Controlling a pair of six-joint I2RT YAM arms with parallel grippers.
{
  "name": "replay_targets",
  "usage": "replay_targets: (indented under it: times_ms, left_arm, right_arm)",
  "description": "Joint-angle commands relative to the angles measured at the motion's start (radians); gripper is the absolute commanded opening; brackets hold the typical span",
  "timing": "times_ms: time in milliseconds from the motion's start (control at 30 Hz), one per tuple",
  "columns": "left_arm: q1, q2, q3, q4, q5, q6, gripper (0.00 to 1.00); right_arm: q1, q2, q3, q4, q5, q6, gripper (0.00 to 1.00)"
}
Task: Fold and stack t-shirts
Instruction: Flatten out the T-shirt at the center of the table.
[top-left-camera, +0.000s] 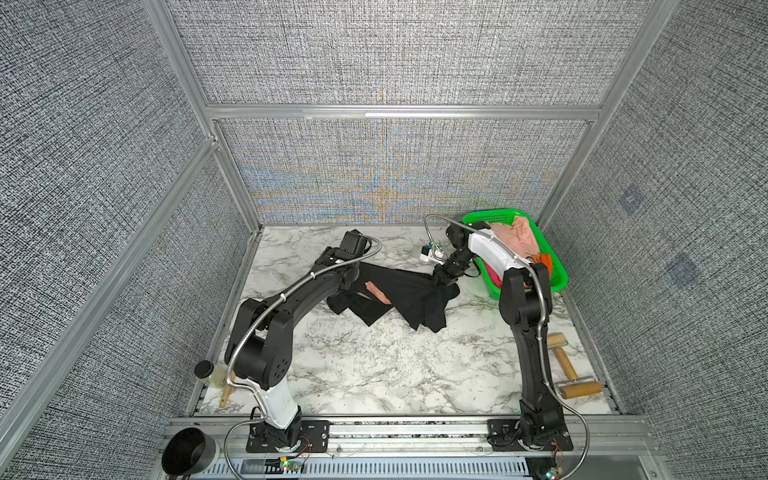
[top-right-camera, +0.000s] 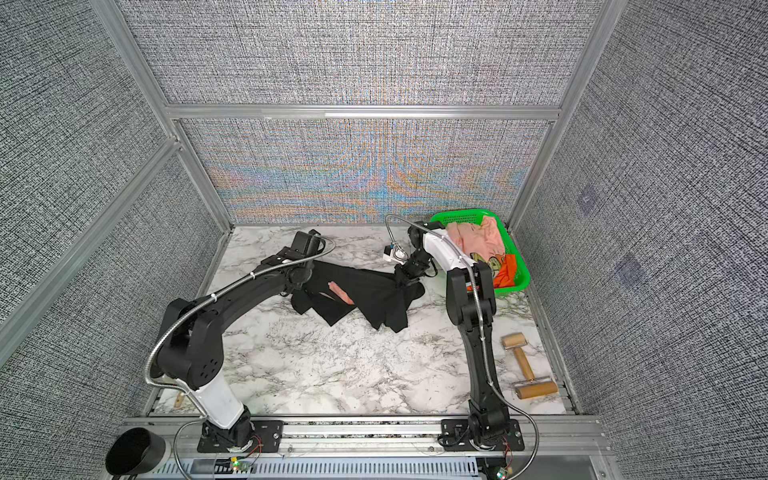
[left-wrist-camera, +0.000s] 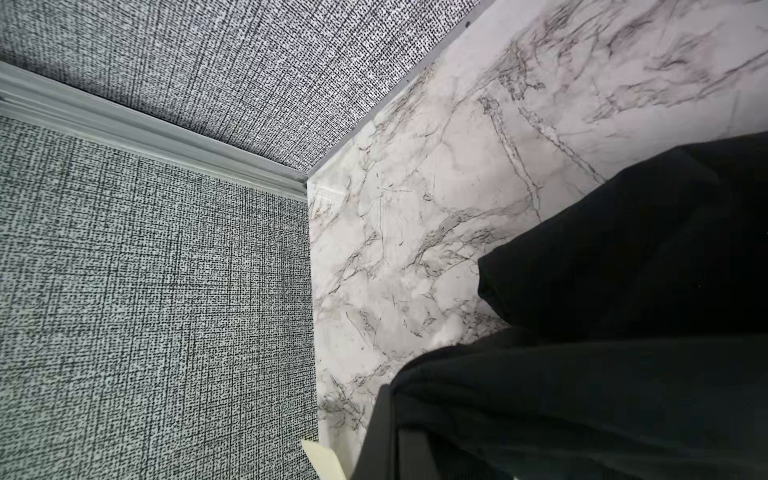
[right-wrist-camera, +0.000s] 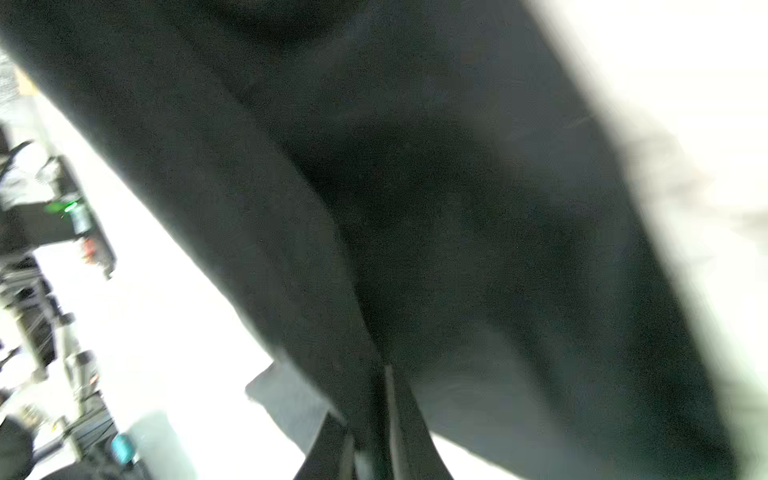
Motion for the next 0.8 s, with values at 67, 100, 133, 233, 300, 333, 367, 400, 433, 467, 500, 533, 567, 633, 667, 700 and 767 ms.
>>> replay_targets:
  times_ms: [67,100,133,233,300,333,367,400,433,467,500,533,567,633,667,700,767]
  left_arm:
    - [-0.004,0.098,0.122,-0.089,0.011,-0.048,0.0]
    - [-0.005,0.114,0.145,-0.117,0.019,-0.064,0.0]
    - [-0.011,0.125,0.164,-0.143,0.028,-0.08,0.0]
    - [-0.023,0.144,0.188,-0.18,0.053,-0.1,0.0]
    - [-0.027,0.157,0.202,-0.2,0.072,-0.108,0.0]
    - [-0.027,0.167,0.218,-0.216,0.087,-0.114,0.0]
    - [-0.029,0.175,0.233,-0.232,0.102,-0.117,0.0]
    - [-0.028,0.186,0.254,-0.254,0.115,-0.123,0.0]
    - [-0.029,0.197,0.272,-0.272,0.127,-0.13,0.0]
    - [-0.029,0.202,0.283,-0.281,0.137,-0.132,0.0]
    - [-0.028,0.204,0.288,-0.284,0.144,-0.135,0.0]
    - [-0.028,0.204,0.29,-0.284,0.148,-0.137,0.0]
    - [-0.028,0.205,0.29,-0.284,0.151,-0.138,0.0]
    - [-0.028,0.205,0.292,-0.287,0.154,-0.141,0.0]
    - [-0.028,0.204,0.293,-0.29,0.154,-0.143,0.0]
    - [-0.029,0.204,0.294,-0.293,0.155,-0.146,0.0]
    - [-0.028,0.205,0.296,-0.293,0.161,-0.151,0.0]
  right_arm:
    - [0.008,0.051,0.132,0.089,0.199,0.141,0.36]
    - [0.012,0.027,0.11,0.125,0.238,0.166,0.37]
    - [0.014,-0.012,0.062,0.169,0.27,0.192,0.4]
    - [0.031,-0.185,-0.154,0.326,0.357,0.254,0.59]
    - [0.048,-0.304,-0.291,0.41,0.436,0.284,0.66]
    - [0.058,-0.362,-0.348,0.435,0.463,0.291,0.67]
    - [0.068,-0.407,-0.392,0.452,0.483,0.301,0.67]
    - [0.086,-0.459,-0.438,0.467,0.505,0.316,0.69]
    - [0.112,-0.507,-0.488,0.485,0.515,0.325,0.69]
    - [0.139,-0.542,-0.533,0.503,0.524,0.332,0.69]
    - [0.177,-0.576,-0.579,0.522,0.533,0.343,0.69]
    - [0.216,-0.601,-0.623,0.542,0.545,0.358,0.68]
    - [0.245,-0.618,-0.657,0.56,0.558,0.375,0.66]
    - [0.308,-0.643,-0.734,0.611,0.57,0.435,0.58]
    - [0.331,-0.651,-0.764,0.635,0.577,0.462,0.57]
    - [0.361,-0.655,-0.796,0.665,0.589,0.491,0.55]
    - [0.412,-0.653,-0.836,0.706,0.626,0.528,0.54]
